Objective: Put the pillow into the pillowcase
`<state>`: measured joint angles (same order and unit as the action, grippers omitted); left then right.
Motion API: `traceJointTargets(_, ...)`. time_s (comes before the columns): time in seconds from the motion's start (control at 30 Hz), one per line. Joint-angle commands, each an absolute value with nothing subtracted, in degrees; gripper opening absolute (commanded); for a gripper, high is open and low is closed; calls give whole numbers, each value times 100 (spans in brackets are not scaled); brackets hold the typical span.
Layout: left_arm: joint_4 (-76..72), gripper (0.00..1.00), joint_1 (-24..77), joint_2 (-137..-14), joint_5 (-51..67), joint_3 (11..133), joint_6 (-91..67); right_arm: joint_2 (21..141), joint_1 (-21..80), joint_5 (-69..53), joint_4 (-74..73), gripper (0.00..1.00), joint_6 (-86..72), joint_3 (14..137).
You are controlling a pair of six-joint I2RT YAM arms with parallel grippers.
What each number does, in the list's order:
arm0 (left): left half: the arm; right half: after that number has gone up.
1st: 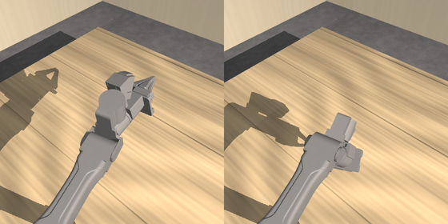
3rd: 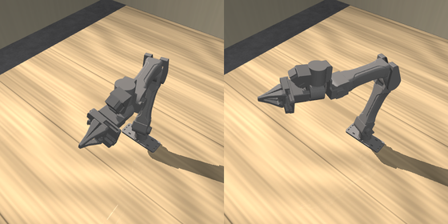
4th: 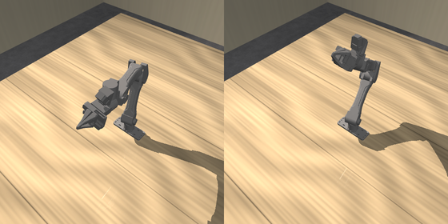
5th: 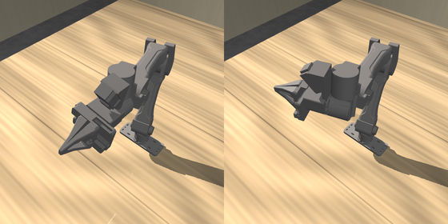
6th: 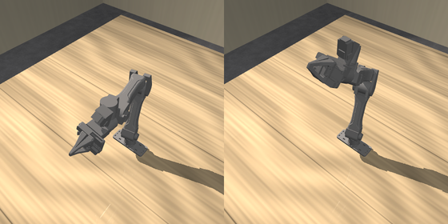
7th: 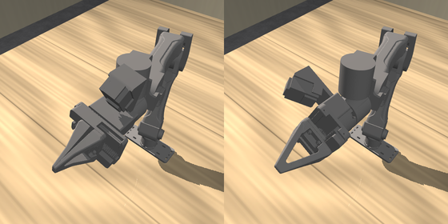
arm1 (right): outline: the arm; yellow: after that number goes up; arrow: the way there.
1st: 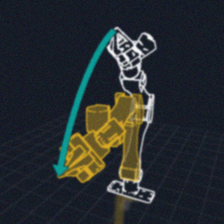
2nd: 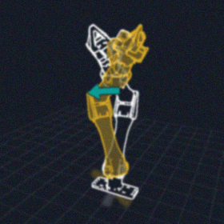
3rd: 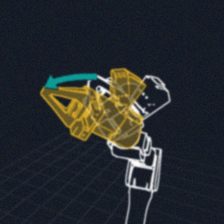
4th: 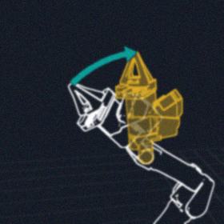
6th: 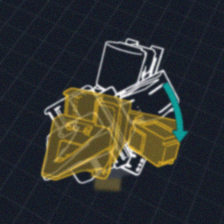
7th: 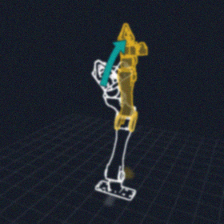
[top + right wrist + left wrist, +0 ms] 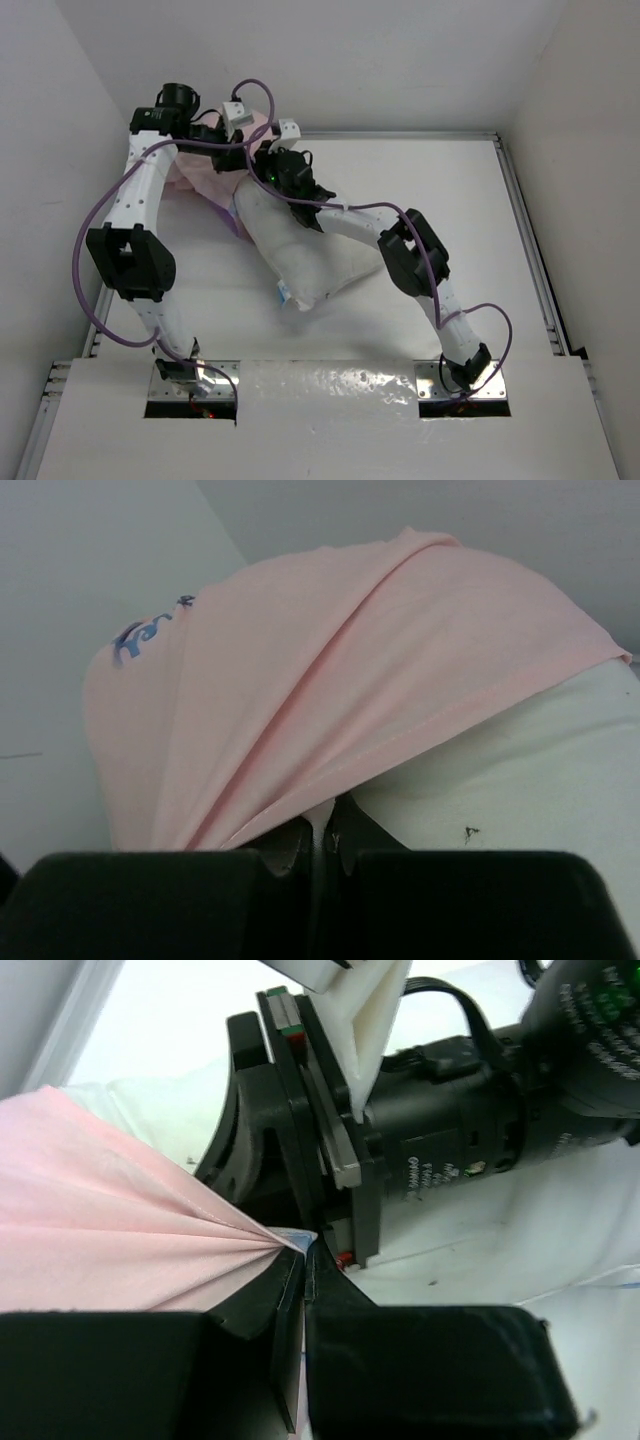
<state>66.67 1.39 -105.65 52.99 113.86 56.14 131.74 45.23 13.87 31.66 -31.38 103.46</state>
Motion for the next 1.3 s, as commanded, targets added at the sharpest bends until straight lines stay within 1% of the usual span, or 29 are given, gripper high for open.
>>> traceJointTargets(0.0, 7541, 0, 396, -10266, 6469, 11146, 5678, 12736, 4474, 1433, 4210, 0, -3349, 10082)
traceJointTargets(0.13, 7541, 0, 369, -10266, 6153, 10987, 5704, 12350, 4421, 977, 4026, 0, -2972, 9696)
traceJointTargets(0.17, 7541, 0, 317, -10257, 6074, 10943, 5722, 12227, 4386, 845, 3869, 8, -2832, 9573)
traceJointTargets(0.23, 7497, 0, 290, -10230, 5767, 10767, 5661, 11763, 4351, 519, 3684, 28, -2385, 9082)
traceJointTargets(0.27, 7541, 0, 290, -10222, 5696, 10723, 5669, 11603, 4324, 466, 3430, 45, -2225, 8923)
traceJointTargets(0.3, 7550, 2, 281, -10222, 5591, 10627, 5669, 11462, 4324, 431, 3262, 50, -2093, 8799)
traceJointTargets(0.37, 7550, 4, 238, -10213, 5494, 10556, 5651, 11111, 4324, 300, 2711, 58, -1680, 8570)
traceJointTargets(0.4, 7550, 4, 211, -10204, 5441, 10538, 5643, 11022, 4316, 194, 2498, 66, -1583, 8517)
traceJointTargets(0.47, 7550, 8, 123, -10204, 5379, 10590, 5634, 10803, 4324, 18, 1988, 75, -1372, 8368)
traceJointTargets(0.5, 7541, 15, 97, -10204, 5309, 10626, 5634, 10732, 4316, -139, 1830, 81, -1310, 8306)
traceJointTargets(0.57, 7541, 26, 79, -10222, 5247, 10783, 5616, 10539, 4307, -185, 1390, 86, -1187, 8183)
traceJointTargets(0.6, 7541, 36, 79, -10222, 5264, 10836, 5616, 10486, 4298, -193, 1232, 87, -1169, 8183)
traceJointTargets(0.67, 7497, 47, 88, -10257, 5431, 10889, 5599, 10398, 4219, -193, 757, 90, -1204, 8218)
traceJointTargets(0.7, 7410, 59, 105, -10266, 5597, 10864, 5486, 10302, 4193, -176, 617, 92, -1213, 8235)
traceJointTargets(0.73, 7000, 60, 166, -10266, 5599, 10811, 5267, 10257, 4088, -150, 433, 94, -1256, 8218)
traceJointTargets(0.8, 6358, 59, 246, -10266, 5258, 10583, 4311, 10117, 3938, -79, 343, 96, -1414, 8165)
traceJointTargets(0.83, 5493, 59, 307, -10274, 5047, 10486, 3837, 10073, 3763, -53, 325, 98, -1476, 8069)
traceJointTargets(0.87, 5023, 58, 325, -10274, 4749, 10294, 3354, 10046, 3692, -18, 325, 99, -1537, 8042)
traceJointTargets(0.9, 4662, 58, 334, -10283, 4128, 10240, 2505, 10020, 3613, 104, 290, 99, -1625, 8016)
traceJointTargets(0.93, 4023, 58, 343, -10292, 3818, 10196, 2148, 10028, 3499, 166, 194, 99, -1652, 8016)
traceJointTargets(1.0, 3553, 58, 343, -10336, 2932, 10143, 1542, 10055, 3411, 246, 123, 99, -1591, 8033)
traceJointTargets(1.07, 3139, 58, 369, -10458, 2594, 10186, 1398, 10133, 3366, 316, 44, 99, -1521, 8024)
traceJointTargets(1.17, 3120, 59, 518, -10739, 2347, 10335, 1520, 10326, 3287, 282, -130, 99, -1476, 8068)
traceJointTargets(1.2, 3172, 56, 553, -10801, 2364, 10353, 1529, 10388, 3252, 151, -193, 99, -1668, 8103)
traceJointTargets(1.23, 3277, 53, 597, -10854, 2399, 10362, 1529, 10441, 3139, -233, -246, 99, -1809, 8164)
traceJointTargets(1.27, 3322, 45, 624, -10933, 2452, 10345, 1582, 10528, 3094, -455, -211, 99, -1941, 8156)
